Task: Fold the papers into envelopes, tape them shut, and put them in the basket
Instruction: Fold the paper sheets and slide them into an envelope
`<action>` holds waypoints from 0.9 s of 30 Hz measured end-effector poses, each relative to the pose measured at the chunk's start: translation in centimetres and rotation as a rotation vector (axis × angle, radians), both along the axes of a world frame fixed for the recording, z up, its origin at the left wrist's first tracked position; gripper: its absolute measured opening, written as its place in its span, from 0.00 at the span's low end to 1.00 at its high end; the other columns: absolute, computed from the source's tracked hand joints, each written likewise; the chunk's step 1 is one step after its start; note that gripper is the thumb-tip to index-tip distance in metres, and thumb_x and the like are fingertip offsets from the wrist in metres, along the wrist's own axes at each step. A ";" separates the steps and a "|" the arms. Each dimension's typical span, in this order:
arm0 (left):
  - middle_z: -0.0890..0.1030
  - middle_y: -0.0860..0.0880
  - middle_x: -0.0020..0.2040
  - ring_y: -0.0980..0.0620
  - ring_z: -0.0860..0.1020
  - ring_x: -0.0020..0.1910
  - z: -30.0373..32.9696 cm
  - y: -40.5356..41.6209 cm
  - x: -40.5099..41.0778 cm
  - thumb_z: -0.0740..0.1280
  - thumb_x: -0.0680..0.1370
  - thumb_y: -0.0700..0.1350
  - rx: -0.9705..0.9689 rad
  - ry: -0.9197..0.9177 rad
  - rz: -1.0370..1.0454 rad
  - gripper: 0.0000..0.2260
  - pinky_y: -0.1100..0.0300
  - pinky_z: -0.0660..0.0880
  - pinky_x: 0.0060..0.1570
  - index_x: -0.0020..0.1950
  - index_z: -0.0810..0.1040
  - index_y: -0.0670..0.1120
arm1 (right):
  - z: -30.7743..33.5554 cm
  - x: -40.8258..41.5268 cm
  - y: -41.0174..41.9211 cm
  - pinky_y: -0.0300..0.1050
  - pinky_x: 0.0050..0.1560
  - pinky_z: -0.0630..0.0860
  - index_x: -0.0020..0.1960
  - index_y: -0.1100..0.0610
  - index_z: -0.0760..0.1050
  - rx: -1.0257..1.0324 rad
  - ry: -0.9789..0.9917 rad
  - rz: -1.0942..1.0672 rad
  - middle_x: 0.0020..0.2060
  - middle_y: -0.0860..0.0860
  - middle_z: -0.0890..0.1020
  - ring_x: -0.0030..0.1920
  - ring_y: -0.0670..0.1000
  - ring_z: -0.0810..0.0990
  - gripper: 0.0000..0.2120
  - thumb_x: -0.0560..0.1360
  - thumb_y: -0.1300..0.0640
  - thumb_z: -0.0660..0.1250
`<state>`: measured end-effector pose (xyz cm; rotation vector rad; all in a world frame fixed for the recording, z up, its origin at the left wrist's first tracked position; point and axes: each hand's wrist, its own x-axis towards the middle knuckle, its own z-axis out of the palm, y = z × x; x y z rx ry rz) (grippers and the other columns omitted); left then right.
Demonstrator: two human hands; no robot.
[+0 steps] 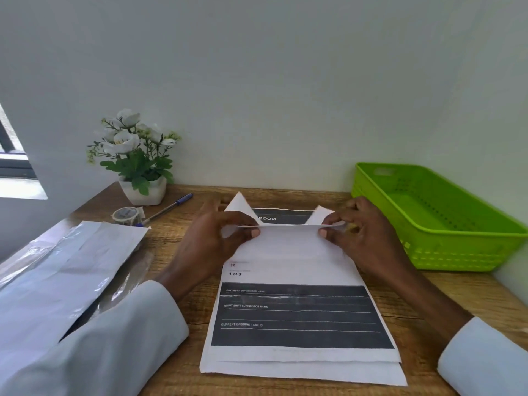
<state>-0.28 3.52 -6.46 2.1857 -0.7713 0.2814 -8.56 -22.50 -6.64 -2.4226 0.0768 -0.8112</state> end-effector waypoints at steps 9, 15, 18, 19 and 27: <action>0.80 0.66 0.50 0.68 0.77 0.50 0.6 -0.4 -1.0 0.70 0.73 0.56 -0.099 -0.129 -0.125 0.09 0.76 0.69 0.42 0.49 0.84 0.56 | 0.2 -0.8 2.2 0.39 0.47 0.76 0.47 0.52 0.85 -0.304 -0.137 0.097 0.44 0.48 0.87 0.45 0.47 0.82 0.07 0.70 0.52 0.77; 0.85 0.55 0.40 0.55 0.83 0.36 0.7 -0.1 -0.6 0.74 0.68 0.51 -0.350 0.160 -0.094 0.08 0.64 0.78 0.34 0.44 0.85 0.49 | 1.6 -1.2 1.6 0.44 0.38 0.75 0.44 0.52 0.86 -0.085 0.095 0.060 0.38 0.48 0.87 0.37 0.49 0.82 0.06 0.69 0.53 0.78; 0.86 0.49 0.42 0.50 0.84 0.40 0.7 0.2 -0.1 0.75 0.67 0.45 -0.546 0.342 -0.095 0.11 0.61 0.81 0.37 0.47 0.84 0.43 | 2.1 -1.1 0.5 0.40 0.36 0.79 0.44 0.58 0.84 0.460 0.148 0.131 0.38 0.50 0.87 0.34 0.45 0.82 0.10 0.65 0.61 0.80; 0.86 0.48 0.43 0.49 0.85 0.41 0.6 0.2 0.1 0.75 0.67 0.43 -0.595 0.393 -0.099 0.12 0.62 0.81 0.37 0.48 0.83 0.42 | 2.0 -1.1 0.2 0.40 0.38 0.81 0.47 0.61 0.83 0.614 0.141 0.144 0.40 0.53 0.87 0.37 0.47 0.84 0.13 0.64 0.64 0.80; 0.82 0.55 0.54 0.52 0.83 0.49 -0.5 0.6 0.8 0.78 0.68 0.41 -0.261 0.346 0.043 0.22 0.56 0.80 0.47 0.59 0.78 0.51 | -0.4 -0.3 -0.8 0.45 0.44 0.82 0.56 0.58 0.81 0.519 0.222 -0.025 0.48 0.55 0.85 0.44 0.53 0.84 0.22 0.63 0.64 0.81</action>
